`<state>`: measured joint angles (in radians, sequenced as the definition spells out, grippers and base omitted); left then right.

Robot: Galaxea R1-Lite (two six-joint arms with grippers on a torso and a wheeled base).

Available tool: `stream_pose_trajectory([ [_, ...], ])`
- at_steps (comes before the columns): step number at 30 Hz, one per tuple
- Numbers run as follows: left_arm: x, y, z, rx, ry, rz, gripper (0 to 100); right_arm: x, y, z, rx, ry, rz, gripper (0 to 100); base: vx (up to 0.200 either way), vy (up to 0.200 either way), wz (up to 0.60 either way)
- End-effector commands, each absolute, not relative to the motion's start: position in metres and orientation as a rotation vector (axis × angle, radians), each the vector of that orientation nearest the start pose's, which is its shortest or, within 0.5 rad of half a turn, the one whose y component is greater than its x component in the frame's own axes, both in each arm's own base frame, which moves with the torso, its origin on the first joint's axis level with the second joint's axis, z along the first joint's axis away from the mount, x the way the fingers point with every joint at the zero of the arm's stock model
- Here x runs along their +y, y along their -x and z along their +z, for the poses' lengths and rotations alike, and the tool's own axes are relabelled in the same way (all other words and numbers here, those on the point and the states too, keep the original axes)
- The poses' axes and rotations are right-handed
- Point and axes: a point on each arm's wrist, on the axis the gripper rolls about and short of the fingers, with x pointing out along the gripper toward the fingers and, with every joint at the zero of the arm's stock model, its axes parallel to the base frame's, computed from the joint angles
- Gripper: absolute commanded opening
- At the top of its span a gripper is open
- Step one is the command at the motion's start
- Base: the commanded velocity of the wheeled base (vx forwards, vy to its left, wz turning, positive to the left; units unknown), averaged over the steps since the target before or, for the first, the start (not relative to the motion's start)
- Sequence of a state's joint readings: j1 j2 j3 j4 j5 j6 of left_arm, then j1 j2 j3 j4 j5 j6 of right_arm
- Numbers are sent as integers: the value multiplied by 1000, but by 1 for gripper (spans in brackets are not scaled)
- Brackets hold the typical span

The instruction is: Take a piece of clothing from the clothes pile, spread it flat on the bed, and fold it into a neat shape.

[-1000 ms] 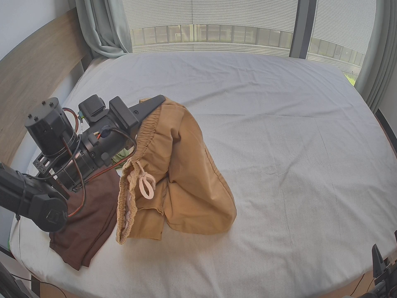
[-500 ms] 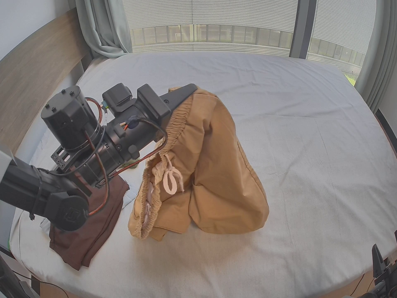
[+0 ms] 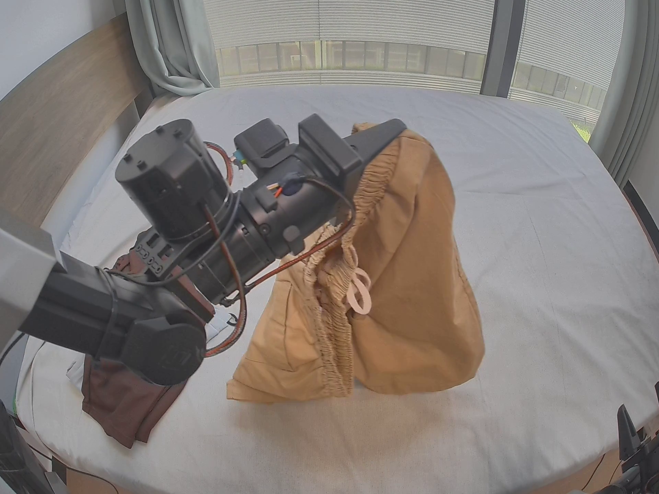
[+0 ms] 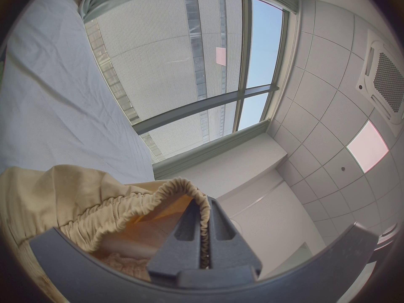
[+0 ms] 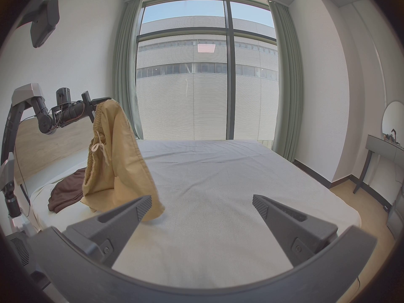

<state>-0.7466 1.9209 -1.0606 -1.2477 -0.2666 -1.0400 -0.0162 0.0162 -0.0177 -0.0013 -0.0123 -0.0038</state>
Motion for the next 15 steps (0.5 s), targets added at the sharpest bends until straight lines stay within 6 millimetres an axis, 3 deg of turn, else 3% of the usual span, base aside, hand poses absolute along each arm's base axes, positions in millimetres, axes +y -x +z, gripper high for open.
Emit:
stream_pose_trajectory([
  [1,-276,-261,234,193,1034,-1167,0,0,22,76,3,5,-29,100,0,0,0],
  [6,-301,-258,253,255,1110,-1222,0,0,23,76,0,5,-28,100,0,0,0],
  [15,-340,-257,259,312,1133,-1270,0,0,23,76,0,5,-28,100,0,0,0],
])
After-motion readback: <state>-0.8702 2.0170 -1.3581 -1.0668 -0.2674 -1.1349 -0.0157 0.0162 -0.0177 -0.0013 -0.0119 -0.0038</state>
